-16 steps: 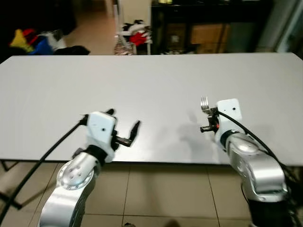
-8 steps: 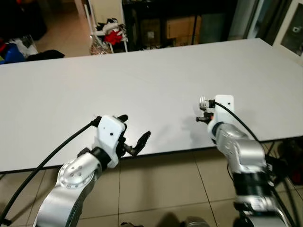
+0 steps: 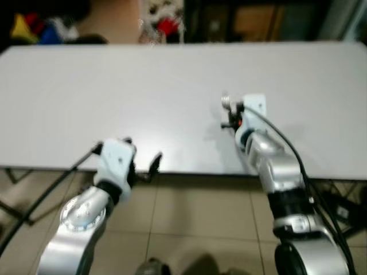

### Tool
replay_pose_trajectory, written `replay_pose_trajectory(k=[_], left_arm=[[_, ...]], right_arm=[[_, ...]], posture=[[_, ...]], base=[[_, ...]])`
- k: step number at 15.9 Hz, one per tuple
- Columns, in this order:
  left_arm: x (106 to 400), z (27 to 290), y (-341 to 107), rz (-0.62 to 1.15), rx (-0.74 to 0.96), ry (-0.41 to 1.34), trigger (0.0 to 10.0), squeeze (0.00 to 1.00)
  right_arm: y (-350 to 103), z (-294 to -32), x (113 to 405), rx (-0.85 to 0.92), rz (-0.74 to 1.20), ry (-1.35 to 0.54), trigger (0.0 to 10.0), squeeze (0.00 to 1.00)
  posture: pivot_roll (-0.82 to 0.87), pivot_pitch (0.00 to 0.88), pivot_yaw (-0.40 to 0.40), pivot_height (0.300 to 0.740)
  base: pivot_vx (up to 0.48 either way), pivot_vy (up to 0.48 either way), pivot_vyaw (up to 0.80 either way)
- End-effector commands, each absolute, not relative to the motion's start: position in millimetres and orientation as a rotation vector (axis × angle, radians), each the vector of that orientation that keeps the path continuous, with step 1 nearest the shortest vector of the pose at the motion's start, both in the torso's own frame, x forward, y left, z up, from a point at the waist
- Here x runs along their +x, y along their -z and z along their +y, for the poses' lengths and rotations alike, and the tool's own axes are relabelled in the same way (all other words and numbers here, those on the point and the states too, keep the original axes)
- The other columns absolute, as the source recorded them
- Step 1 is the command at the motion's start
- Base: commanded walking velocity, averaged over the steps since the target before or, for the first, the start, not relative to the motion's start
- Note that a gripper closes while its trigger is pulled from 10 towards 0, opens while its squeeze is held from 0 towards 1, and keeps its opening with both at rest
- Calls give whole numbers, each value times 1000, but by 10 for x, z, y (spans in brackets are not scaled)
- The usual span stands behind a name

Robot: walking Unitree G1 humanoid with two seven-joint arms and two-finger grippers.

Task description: Setting the table

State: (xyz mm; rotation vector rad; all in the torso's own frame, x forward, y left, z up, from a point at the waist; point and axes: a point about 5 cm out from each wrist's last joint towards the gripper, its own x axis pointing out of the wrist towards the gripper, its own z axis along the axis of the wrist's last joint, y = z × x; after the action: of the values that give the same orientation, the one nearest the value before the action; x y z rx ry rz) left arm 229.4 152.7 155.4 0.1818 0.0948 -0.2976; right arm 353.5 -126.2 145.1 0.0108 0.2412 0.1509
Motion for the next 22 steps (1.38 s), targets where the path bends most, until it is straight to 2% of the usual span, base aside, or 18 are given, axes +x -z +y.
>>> replay_pose_trajectory(k=[1,4,7,10,16,18,22], left_arm=[[2299,1646,-1586,75,206,207,10000,0],[2327,1648,-1607,58,198,182,10000,0],[2392,1561,-1629,41,184,238,10000,0],[2381,1444,-1606,50,199,380,10000,0],[2401,1466,-1616,54,228,427,10000,0],[2381,1449,-1631,53,240,461,10000,0],[2400,1325,-1677,61,212,604,10000,0]], right_arm=[[-1589,-1261,3480,58,178,-163,10000,0],[-1646,-1299,3248,75,106,-156,10000,0],[-1557,-1309,3213,11,139,-118,10000,0],[-1509,-1391,3308,-32,167,-53,10000,0],[-1400,-1400,3669,-79,209,-44,10000,0],[-1335,-1458,3801,-135,247,-2,10000,0],[-1250,-1499,3868,-151,280,27,10000,0]], posture=[[-105,60,58,740],[-116,34,81,740],[-118,8,92,740],[-112,0,90,740],[-91,0,110,740],[-68,32,103,740],[-35,109,107,740]], base=[[0,0,0],[0,0,0],[0,0,0],[0,0,0],[0,0,0],[0,0,0],[0,0,0]])
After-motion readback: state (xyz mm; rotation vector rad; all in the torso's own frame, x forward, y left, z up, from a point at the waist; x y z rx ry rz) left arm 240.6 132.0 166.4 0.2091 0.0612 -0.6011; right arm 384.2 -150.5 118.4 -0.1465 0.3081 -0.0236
